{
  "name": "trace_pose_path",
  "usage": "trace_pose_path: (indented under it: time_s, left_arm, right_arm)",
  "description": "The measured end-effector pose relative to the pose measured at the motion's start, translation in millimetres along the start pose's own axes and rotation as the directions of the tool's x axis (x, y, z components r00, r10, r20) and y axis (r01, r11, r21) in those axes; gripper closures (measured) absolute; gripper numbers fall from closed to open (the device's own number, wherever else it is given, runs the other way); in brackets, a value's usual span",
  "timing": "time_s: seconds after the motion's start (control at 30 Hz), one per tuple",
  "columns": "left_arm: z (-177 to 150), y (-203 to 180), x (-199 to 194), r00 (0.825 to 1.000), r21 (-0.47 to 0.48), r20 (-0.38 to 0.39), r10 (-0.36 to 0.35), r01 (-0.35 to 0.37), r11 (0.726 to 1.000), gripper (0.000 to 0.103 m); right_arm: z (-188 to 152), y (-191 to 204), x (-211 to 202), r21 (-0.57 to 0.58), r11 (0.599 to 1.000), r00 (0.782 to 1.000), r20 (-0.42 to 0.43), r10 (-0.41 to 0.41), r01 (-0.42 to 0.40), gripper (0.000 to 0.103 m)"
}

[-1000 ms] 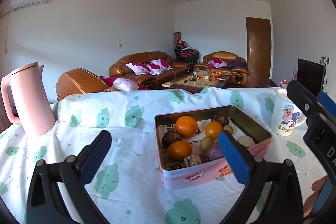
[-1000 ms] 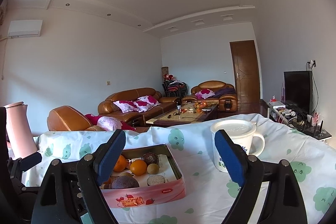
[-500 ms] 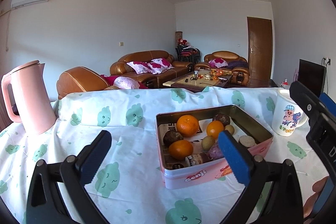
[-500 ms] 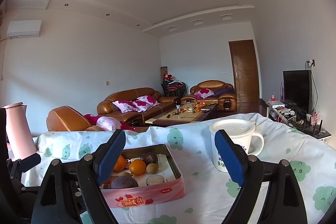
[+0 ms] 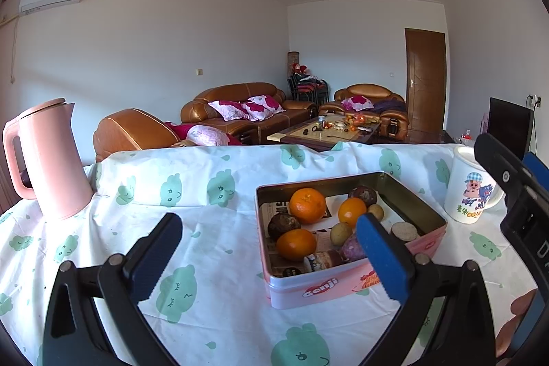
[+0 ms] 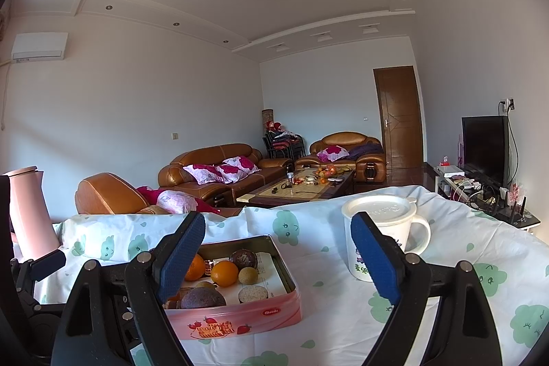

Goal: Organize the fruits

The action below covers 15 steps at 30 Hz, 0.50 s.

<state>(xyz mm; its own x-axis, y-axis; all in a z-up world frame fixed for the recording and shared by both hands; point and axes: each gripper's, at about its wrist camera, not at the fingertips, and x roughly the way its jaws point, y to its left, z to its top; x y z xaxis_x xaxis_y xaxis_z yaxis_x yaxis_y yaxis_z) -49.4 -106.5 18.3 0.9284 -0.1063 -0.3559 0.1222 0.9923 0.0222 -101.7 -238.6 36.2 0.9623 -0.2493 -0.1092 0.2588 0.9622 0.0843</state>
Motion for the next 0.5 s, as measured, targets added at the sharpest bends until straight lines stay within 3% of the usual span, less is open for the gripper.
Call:
trace_pose_path:
  time_s: [0.5]
  left_arm:
    - [0.6, 3.2, 0.1, 1.0, -0.005, -0.002, 0.003, -0.003, 1.0, 0.0]
  right_arm:
    - [0.4, -1.2, -1.4, 0.0, 1.0, 1.0, 0.0, -0.005, 0.005, 0.015]
